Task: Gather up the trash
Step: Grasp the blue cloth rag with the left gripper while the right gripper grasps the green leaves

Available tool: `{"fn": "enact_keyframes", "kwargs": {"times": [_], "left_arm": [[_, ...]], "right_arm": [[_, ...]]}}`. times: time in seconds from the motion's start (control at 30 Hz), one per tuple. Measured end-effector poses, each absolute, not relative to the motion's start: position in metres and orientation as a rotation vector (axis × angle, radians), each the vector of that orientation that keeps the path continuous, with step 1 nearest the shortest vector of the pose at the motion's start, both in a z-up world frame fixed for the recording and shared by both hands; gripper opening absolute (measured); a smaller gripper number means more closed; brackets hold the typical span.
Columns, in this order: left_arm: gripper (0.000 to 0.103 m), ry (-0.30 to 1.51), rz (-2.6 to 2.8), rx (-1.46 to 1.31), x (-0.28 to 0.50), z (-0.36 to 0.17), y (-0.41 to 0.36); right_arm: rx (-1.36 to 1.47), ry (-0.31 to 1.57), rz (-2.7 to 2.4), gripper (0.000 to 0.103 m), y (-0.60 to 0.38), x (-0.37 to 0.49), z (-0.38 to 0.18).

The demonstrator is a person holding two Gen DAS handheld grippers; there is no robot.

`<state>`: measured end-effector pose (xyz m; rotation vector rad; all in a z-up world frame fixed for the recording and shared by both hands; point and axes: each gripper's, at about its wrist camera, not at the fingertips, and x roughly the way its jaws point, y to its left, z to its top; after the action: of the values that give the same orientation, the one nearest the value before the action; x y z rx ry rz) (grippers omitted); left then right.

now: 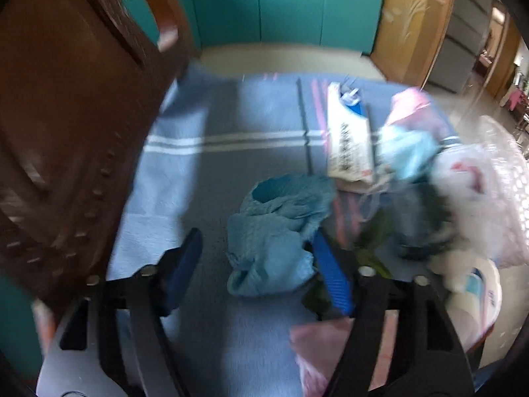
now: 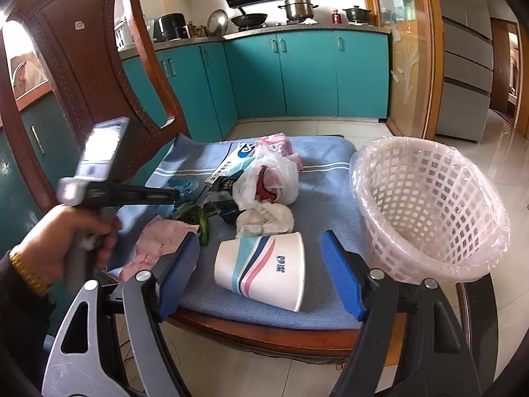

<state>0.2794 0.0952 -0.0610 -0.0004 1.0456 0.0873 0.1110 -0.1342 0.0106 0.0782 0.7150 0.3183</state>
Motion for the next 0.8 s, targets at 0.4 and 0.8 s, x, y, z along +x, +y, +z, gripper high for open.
{"fn": "enact_keyframes", "kwargs": {"times": [0.4, 0.8], "left_arm": [[0.022, 0.802, 0.005, -0.177, 0.237, -0.009, 0.115], [0.024, 0.441, 0.041, -0.18, 0.13, 0.052, 0.104]], "right_arm": [[0.034, 0.744, 0.379, 0.075, -0.113, 0.116, 0.005], [0.118, 0.988, 0.574, 0.043, -0.052, 0.198, -0.007]]}}
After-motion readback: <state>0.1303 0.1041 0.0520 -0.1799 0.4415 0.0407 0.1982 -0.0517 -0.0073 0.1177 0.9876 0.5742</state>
